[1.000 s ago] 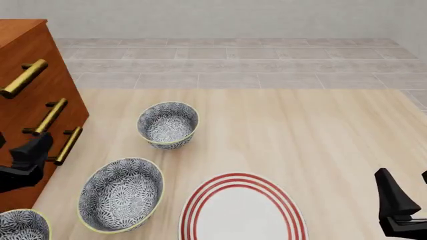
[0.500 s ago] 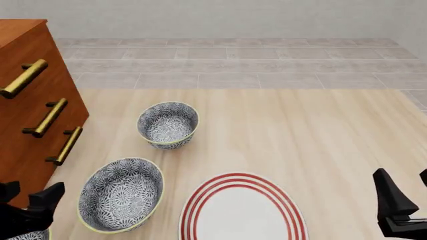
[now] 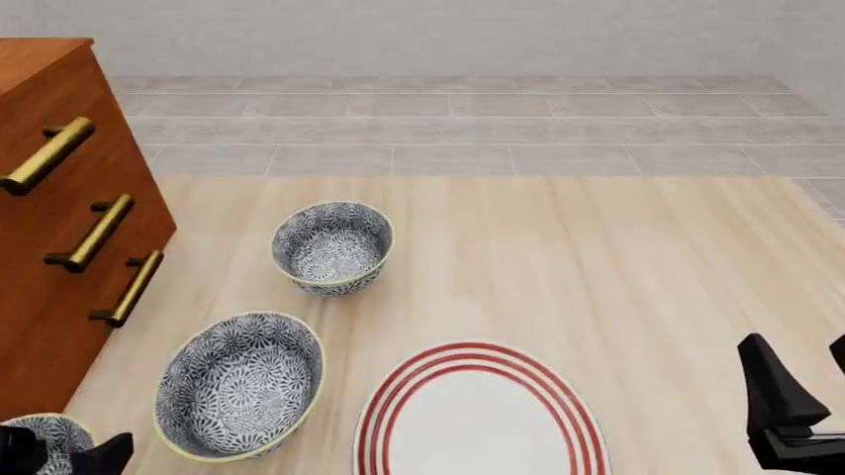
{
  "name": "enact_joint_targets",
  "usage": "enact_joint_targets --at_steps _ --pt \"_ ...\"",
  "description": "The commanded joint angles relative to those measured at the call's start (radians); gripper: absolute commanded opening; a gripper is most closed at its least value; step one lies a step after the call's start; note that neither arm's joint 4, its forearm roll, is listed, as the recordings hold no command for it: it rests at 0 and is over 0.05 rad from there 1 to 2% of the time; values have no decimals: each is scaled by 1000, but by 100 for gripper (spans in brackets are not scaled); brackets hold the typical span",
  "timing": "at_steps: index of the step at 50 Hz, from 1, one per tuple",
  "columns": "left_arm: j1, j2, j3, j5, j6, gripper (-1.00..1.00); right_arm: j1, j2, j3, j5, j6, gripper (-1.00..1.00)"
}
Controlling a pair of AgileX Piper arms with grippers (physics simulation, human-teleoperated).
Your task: Put the bowl at the front on the plate.
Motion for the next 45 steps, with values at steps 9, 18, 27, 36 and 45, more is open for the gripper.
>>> enact_joint_targets --at_steps 9,18,27,36,45 --pt "51 99 114 -117 -21 100 -7 -1 -2 3 13 100" --pt "58 262 137 -280 -49 100 -5 8 -1 -5 12 100" --pt "51 354 137 -341 -71 100 1 18 0 -13 5 100" --pt "84 397 137 -357 -63 100 2 19 1 -12 3 100" --pt "189 611 137 -507 17 -100 -1 18 0 -12 5 100"
